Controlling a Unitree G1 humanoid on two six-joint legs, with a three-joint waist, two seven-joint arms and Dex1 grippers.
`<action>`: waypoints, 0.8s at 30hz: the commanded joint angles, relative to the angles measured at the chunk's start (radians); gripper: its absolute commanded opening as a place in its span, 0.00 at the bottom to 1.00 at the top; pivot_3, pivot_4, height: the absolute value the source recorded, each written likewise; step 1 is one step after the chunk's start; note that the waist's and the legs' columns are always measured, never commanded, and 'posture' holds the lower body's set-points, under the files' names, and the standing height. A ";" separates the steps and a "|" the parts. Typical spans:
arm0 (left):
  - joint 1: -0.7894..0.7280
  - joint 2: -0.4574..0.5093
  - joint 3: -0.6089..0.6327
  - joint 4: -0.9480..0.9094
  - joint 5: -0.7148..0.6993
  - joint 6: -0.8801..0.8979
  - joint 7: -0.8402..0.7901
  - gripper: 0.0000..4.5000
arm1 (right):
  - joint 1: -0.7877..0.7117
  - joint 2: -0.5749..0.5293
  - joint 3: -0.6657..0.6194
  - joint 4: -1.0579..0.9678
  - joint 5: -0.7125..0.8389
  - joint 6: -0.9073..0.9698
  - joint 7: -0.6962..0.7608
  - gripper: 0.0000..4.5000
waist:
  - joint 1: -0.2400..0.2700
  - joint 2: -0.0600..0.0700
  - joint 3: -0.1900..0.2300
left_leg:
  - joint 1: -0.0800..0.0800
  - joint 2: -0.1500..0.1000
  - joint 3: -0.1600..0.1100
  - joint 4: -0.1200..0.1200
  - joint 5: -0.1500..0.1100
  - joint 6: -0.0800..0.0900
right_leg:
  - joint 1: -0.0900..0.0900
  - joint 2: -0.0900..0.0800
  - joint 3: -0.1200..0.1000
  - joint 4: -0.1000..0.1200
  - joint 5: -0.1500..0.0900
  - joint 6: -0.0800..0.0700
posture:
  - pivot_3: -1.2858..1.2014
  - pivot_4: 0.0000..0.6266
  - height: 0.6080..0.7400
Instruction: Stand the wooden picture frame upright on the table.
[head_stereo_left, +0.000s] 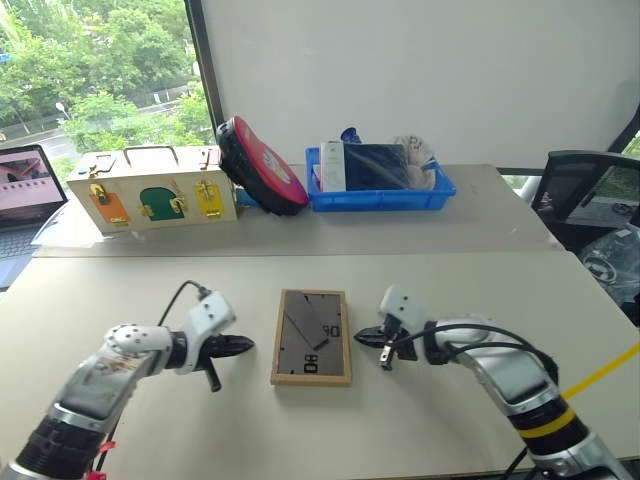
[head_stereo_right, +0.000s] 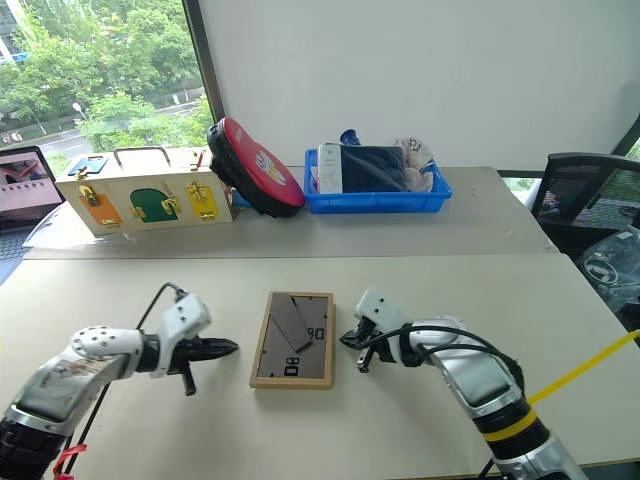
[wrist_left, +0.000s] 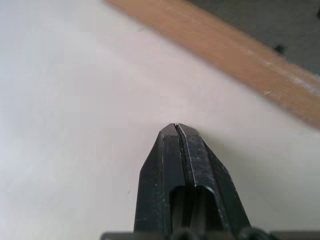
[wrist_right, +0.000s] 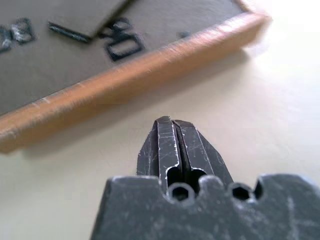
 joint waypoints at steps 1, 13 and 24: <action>-0.053 -0.007 0.104 0.037 -0.148 0.155 -0.038 0.00 | -0.029 -0.022 -0.104 -0.036 0.138 0.107 0.068 0.00 | 0.001 0.000 0.000 | 0.000 0.000 0.000 0.000 0.000 0.000 | 0.000 0.000 0.000 0.000 0.000 0.000 | 0.52 0.24 0.84; -0.101 -0.067 0.116 -0.100 -0.451 0.449 -0.070 0.65 | -0.048 -0.005 -0.098 -0.045 0.268 0.296 0.058 0.00 | 0.017 -0.001 0.001 | -0.003 0.000 0.000 0.000 0.000 0.000 | -0.001 0.000 -0.001 0.000 0.000 -0.001 | 0.52 0.24 0.84; -0.027 -0.175 0.055 -0.169 -0.476 0.485 0.057 0.99 | -0.122 0.073 -0.081 0.152 0.235 0.254 0.014 0.00 | 0.027 -0.002 0.001 | -0.003 0.000 0.000 0.001 0.000 0.000 | -0.001 0.000 -0.001 -0.001 0.001 -0.001 | 0.52 0.24 0.84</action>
